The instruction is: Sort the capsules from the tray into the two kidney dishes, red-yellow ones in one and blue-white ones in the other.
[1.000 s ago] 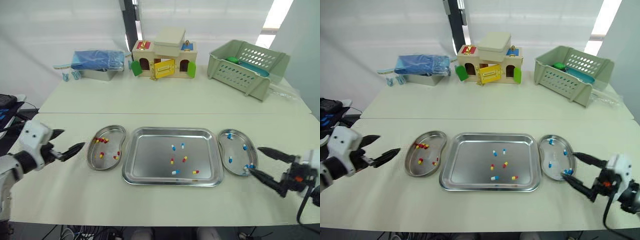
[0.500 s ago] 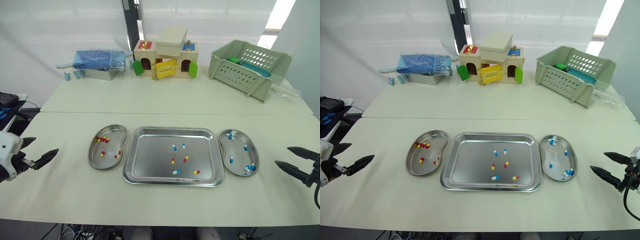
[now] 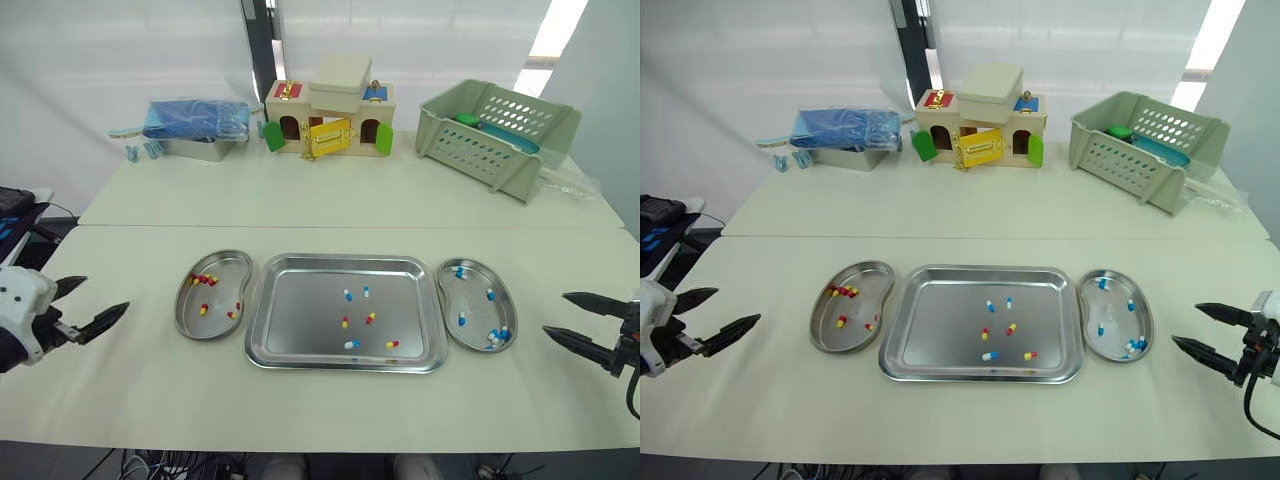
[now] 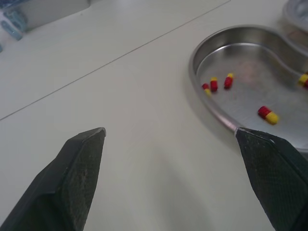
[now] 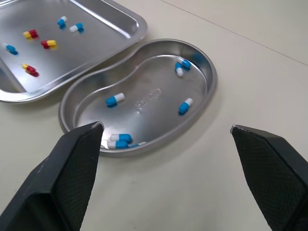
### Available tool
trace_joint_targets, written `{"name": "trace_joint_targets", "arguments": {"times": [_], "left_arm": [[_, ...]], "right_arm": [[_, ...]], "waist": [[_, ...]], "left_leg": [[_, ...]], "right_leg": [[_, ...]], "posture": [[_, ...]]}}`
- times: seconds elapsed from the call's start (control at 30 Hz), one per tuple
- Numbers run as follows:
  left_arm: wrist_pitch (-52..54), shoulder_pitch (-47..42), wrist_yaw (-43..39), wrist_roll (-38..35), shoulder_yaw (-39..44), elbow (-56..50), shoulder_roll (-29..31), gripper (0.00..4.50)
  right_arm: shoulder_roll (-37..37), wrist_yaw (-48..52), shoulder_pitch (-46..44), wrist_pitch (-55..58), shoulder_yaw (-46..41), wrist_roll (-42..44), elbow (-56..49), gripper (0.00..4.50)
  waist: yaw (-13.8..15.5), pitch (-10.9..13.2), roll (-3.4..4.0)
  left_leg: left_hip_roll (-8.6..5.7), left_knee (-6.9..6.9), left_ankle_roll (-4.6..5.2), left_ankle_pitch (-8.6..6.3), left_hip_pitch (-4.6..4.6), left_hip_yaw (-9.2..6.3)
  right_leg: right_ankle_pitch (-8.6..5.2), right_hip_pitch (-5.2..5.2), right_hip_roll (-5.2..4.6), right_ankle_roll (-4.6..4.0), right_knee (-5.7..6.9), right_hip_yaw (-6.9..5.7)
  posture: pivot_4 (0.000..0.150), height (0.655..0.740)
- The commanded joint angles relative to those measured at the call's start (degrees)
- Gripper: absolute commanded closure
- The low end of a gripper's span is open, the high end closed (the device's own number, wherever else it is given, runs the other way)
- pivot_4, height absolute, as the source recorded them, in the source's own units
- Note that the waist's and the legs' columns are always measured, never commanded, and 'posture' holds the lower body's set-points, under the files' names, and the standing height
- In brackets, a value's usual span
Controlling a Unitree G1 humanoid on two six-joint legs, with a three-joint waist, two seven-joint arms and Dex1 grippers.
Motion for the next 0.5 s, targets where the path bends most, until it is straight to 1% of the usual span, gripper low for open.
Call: {"name": "trace_joint_targets", "arguments": {"times": [0.03,0.1,0.2,0.23,0.3,0.4,0.5], "left_arm": [[-2.14,3.13,0.12,-4.74,1.75,-10.39,-4.07,0.02],[0.37,7.58,0.37,-7.04,0.66,-18.31,-6.83,0.02],[-1.87,12.0,1.27,-9.57,-0.29,-26.37,-12.53,0.02],[-1.32,14.47,1.45,-9.76,-1.08,-29.01,-13.92,0.02],[-2.82,20.28,1.12,-10.36,-3.91,-34.63,-18.66,0.02],[-6.21,25.91,0.16,-10.05,-7.45,-38.44,-23.36,0.02],[-13.24,29.37,-2.3,-7.78,-10.49,-37.29,-26.97,0.02]], "right_arm": [[-2.25,0.12,-1.6,5.89,0.5,4.37,-9.04,0.0],[-2.73,-0.98,-3.69,9.39,2.56,6.48,-14.23,0.0],[-3.82,-1.66,-6.68,13.35,6.56,7.76,-19.41,0.0],[-3.62,-2.24,-8.62,14.55,8.47,8.47,-21.17,0.0],[-3.74,-2.92,-14.02,17.65,14.08,9.41,-24.6,0.0],[-3.33,-3.59,-19.92,20.69,20.31,9.02,-27.21,0.0],[-2.72,-4.45,-24.63,22.49,26.12,6.49,-28.12,0.0]], "waist": [[-0.03,0.0,-0.01],[-0.28,0.03,-0.06],[-0.29,0.02,-0.05],[-0.18,0.03,-0.06],[-0.25,0.02,-0.08],[-0.16,0.04,-0.11],[0.79,0.05,-0.15]], "left_leg": [[0.0,0.01,0.0,0.0,-0.01,-0.02],[0.03,0.01,0.0,0.0,-0.01,-0.02],[0.0,0.02,0.0,0.0,-0.03,0.01],[0.0,0.03,0.0,0.0,-0.04,0.0],[0.0,0.04,-0.01,0.0,-0.05,0.0],[-0.02,0.05,0.0,0.0,-0.06,0.04],[-0.01,0.05,0.0,0.0,-0.1,-0.06]], "right_leg": [[0.0,0.0,0.0,0.0,0.0,-0.02],[0.0,0.0,0.01,0.0,0.0,-0.01],[0.0,0.02,-0.03,0.0,-0.03,0.01],[0.0,0.02,-0.03,0.0,-0.04,-0.01],[0.0,0.03,-0.03,0.0,-0.05,-0.01],[0.01,0.01,-0.05,0.01,-0.09,0.02],[0.01,0.01,-0.02,0.01,-0.1,-0.08]], "posture": [[0.15,0.74],[0.15,0.74],[0.15,0.74],[0.15,0.74],[0.15,0.74],[0.15,0.74],[0.15,0.74]]}}
